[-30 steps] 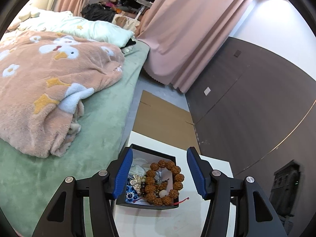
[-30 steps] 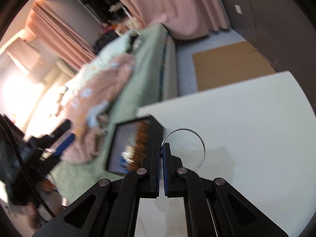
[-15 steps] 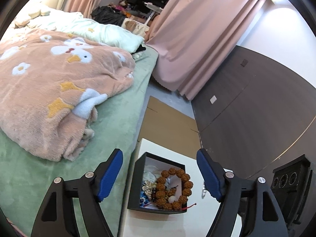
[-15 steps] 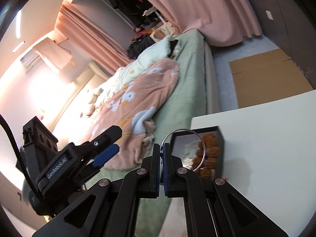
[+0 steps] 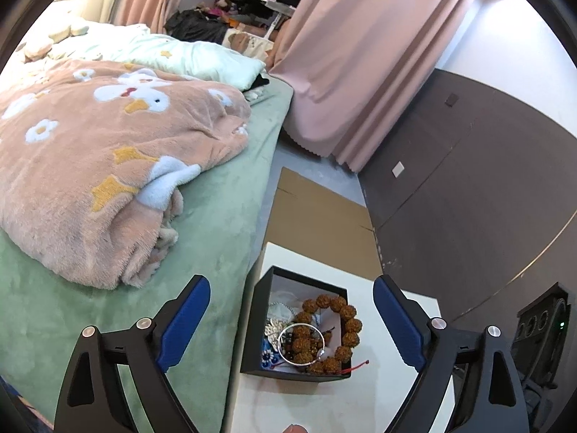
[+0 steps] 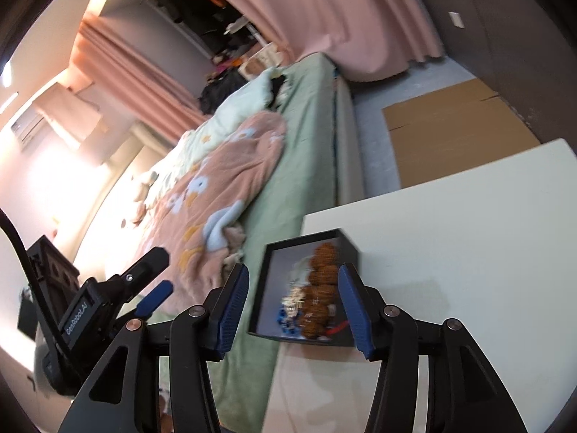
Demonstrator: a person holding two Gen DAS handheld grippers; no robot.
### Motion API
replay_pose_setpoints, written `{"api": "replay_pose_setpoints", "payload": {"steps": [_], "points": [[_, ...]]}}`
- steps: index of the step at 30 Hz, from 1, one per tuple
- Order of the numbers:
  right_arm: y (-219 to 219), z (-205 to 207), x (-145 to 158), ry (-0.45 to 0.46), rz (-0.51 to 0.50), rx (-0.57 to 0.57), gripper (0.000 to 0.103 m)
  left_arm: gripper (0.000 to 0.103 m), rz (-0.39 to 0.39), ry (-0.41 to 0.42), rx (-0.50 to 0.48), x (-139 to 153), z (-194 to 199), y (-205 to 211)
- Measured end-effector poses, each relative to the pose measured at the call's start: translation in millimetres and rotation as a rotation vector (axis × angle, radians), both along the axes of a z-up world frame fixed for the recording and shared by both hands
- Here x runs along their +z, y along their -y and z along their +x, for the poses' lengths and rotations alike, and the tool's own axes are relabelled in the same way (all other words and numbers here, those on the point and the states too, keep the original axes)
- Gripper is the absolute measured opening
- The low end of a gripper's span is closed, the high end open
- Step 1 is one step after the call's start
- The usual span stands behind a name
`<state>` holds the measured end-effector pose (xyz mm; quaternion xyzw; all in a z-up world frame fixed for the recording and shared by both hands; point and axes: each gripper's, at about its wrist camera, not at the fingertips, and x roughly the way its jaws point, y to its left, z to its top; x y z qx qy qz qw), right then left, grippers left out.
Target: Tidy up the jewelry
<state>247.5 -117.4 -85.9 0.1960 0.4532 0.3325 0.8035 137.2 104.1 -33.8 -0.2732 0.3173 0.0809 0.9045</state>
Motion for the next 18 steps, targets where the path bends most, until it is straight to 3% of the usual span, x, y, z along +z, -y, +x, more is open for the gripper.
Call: {"api": "replay_pose_setpoints", "payload": {"steps": [5,7,11,14,18], "points": [[17,-8,4,0.004,-0.02,-0.016,0.054,0.092,0.045,-0.03,-0.044,-2,3,18],[23,-12,5,0.007,-0.035,-0.021,0.066,0.092,0.074,-0.037,-0.059,-2,2,26],[36,-18,10,0.022,-0.054,-0.039,0.071,0.093,0.127,-0.046,-0.094,-2,1,42],[49,-21,14,0.027,-0.079,-0.063,0.078,0.102,0.165,-0.052,-0.125,-3,-2,56],[67,-25,19,0.036,-0.116,-0.102,0.085,0.102,0.212,-0.067,-0.171,-6,-5,75]]}}
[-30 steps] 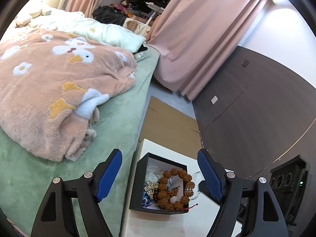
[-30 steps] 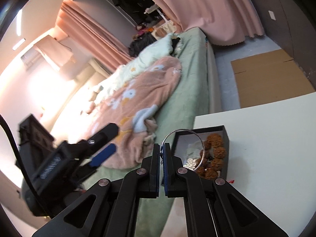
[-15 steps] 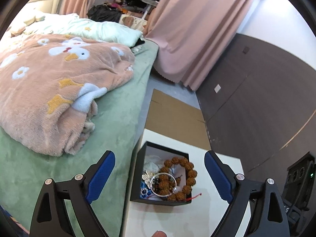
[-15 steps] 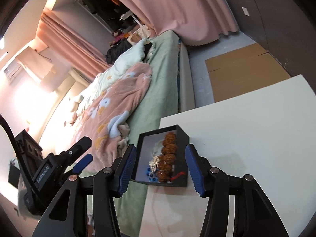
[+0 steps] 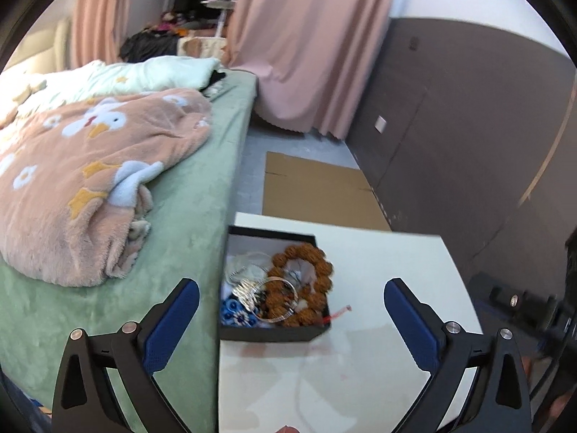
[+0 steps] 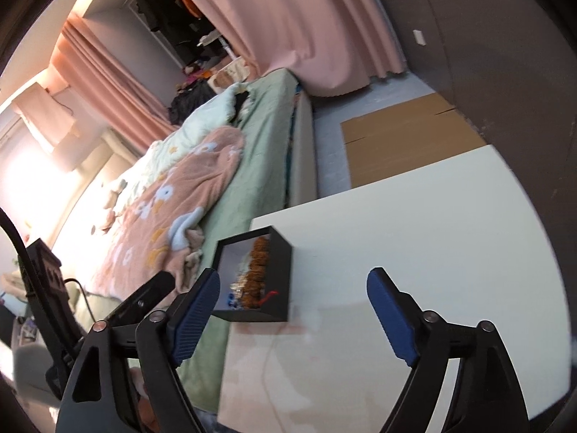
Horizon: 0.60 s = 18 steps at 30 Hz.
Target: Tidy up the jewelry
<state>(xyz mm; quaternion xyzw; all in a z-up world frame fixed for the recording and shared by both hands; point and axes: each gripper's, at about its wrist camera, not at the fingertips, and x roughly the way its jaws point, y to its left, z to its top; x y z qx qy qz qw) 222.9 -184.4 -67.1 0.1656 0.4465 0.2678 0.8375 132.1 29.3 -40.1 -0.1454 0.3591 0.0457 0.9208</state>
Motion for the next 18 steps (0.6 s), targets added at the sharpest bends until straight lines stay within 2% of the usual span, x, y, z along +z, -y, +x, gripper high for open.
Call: {"api": "replay_pose_setpoints", "payload": {"steps": [6,18], "points": [[22,-8,5,0.016,-0.076,-0.047,0.085,0.102,0.03,-0.015,-0.071,-4,-6,30],[46,-21,8,0.038,-0.182,-0.05,0.085,0.102,0.064,0.002,-0.118,0,-17,58]]}}
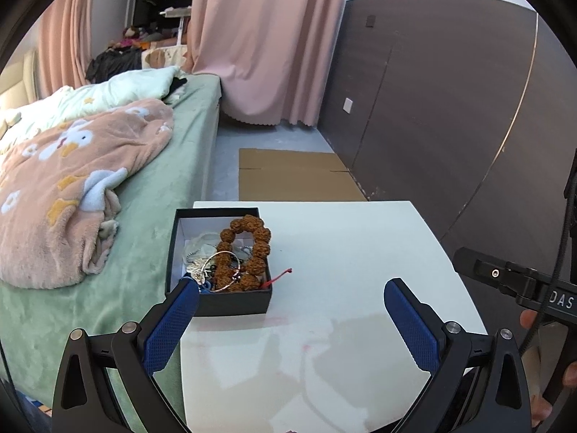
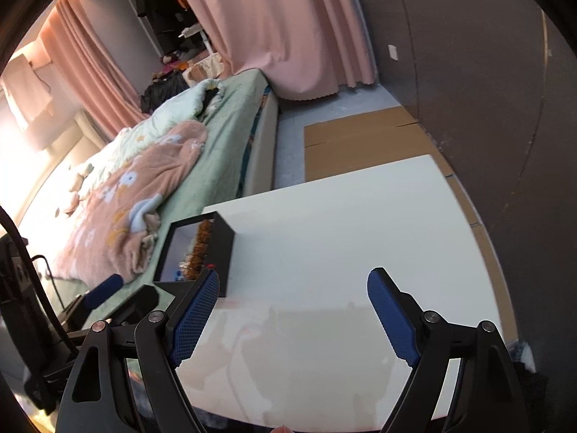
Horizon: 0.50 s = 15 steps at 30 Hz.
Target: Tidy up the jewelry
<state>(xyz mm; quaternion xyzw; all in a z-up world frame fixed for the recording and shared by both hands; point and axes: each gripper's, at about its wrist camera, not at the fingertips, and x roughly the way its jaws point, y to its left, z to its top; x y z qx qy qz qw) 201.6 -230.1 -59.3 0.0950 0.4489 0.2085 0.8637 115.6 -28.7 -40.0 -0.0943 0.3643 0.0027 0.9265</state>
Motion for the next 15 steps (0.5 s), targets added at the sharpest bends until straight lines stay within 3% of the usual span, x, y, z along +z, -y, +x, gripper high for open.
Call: {"api": "replay_pose_setpoints", "payload": {"steps": [15], "points": [[8.5,0.9,-3.2,-0.012,-0.023,-0.035,0.085,0.102,0.04,0.017,-0.009,1.2,-3.9,5.5]]}}
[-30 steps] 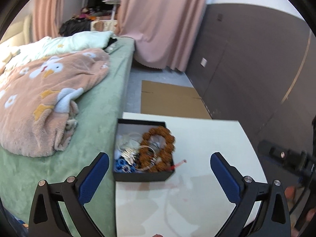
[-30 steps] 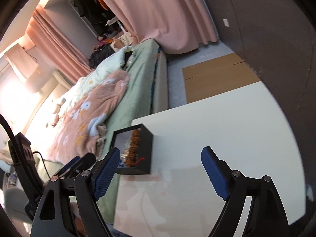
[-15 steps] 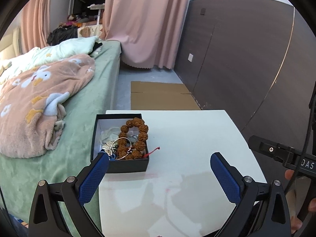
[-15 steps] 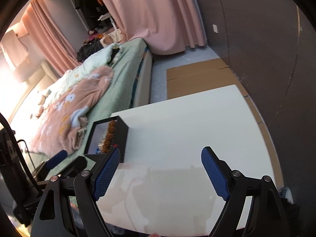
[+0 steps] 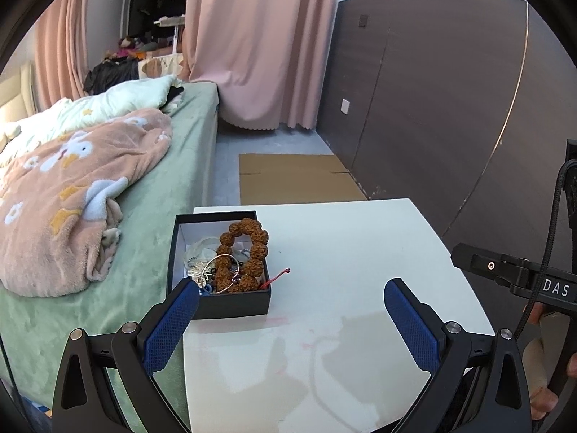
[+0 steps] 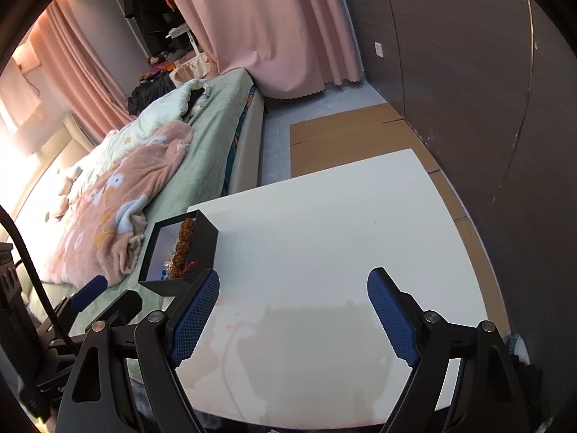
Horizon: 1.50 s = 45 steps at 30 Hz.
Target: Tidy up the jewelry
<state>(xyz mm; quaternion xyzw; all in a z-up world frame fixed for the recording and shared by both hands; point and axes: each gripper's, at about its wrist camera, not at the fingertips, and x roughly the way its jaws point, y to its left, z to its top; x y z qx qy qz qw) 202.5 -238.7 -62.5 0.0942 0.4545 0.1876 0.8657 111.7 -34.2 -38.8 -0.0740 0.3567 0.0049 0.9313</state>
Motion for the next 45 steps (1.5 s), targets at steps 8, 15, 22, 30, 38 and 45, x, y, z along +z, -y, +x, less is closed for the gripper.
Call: {"api": "replay_pose_setpoints", "payload": {"steps": [8,15,22,30,38,45], "points": [[0.6,0.0,-0.5,-0.001,-0.005,-0.005,0.085,0.102,-0.002,0.006,0.001,2.1,-1.7,-0.3],[-1.5,0.0,-2.1,-0.004,-0.013,-0.005,0.085,0.102,0.002,0.008,-0.001,2.5,-2.3,0.2],[-0.7,0.2,-1.9,-0.003,-0.013,-0.005,0.085,0.102,0.003,0.008,0.0,2.3,-2.3,0.3],[-1.0,0.2,-2.1,-0.003,-0.013,-0.004,0.085,0.102,0.002,0.009,0.0,2.7,-2.4,0.2],[0.1,-0.2,-1.9,-0.005,-0.011,-0.005,0.085,0.102,0.001,0.009,0.0,2.5,-2.4,-0.1],[0.8,-0.5,-3.4,-0.007,-0.013,-0.006,0.085,0.102,0.003,0.01,-0.001,2.8,-2.5,-0.1]]}}
